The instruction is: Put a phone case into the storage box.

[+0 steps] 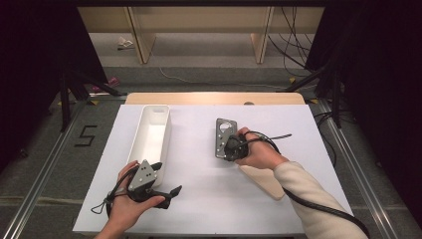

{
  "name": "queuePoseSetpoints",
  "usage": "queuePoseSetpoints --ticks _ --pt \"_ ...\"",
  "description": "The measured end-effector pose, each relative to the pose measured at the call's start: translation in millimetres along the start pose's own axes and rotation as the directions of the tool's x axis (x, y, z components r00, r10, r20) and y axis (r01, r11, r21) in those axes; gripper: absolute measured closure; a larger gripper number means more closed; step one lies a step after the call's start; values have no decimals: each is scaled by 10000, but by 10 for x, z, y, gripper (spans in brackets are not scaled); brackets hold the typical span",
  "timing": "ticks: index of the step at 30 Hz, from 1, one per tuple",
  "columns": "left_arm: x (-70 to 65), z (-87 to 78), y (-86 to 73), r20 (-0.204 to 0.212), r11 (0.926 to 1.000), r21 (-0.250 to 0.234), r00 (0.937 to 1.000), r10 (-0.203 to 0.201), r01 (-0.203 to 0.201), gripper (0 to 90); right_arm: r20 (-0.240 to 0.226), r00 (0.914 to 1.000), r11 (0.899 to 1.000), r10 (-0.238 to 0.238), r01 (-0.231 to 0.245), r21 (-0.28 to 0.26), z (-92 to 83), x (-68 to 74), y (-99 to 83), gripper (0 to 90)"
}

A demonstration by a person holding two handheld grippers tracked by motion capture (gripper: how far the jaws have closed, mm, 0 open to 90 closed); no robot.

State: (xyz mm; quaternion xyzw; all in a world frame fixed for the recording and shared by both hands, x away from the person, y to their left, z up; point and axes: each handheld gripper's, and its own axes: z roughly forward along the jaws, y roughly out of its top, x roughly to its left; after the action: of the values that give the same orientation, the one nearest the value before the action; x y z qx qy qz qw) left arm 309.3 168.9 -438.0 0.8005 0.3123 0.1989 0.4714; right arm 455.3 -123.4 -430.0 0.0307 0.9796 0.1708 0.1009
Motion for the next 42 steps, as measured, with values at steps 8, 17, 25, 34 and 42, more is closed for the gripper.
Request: queuePoseSetpoints --ticks 8,17,25,34,42 --pt "22 -9 56 -110 9985 -333 9990 -433 430 79 -65 9991 9894 410 -415 -1392 -96 65 -118 894" --pt "134 11 214 -545 9955 -504 9950 -834 807 131 -178 9969 9579 771 -790 -2760 -174 217 -220 894" --pt "238 113 436 -649 9962 -276 9943 -845 829 149 -316 9936 9237 1082 -1122 -3662 -242 346 -289 895" --pt "307 357 816 -562 9995 -203 9981 -247 236 150 -235 9934 9068 1124 -1122 -4064 -306 498 -346 895" --pt "323 724 1141 -91 9987 504 9999 -60 65 162 -178 9945 9005 1029 -1008 -4229 -339 586 -339 896"
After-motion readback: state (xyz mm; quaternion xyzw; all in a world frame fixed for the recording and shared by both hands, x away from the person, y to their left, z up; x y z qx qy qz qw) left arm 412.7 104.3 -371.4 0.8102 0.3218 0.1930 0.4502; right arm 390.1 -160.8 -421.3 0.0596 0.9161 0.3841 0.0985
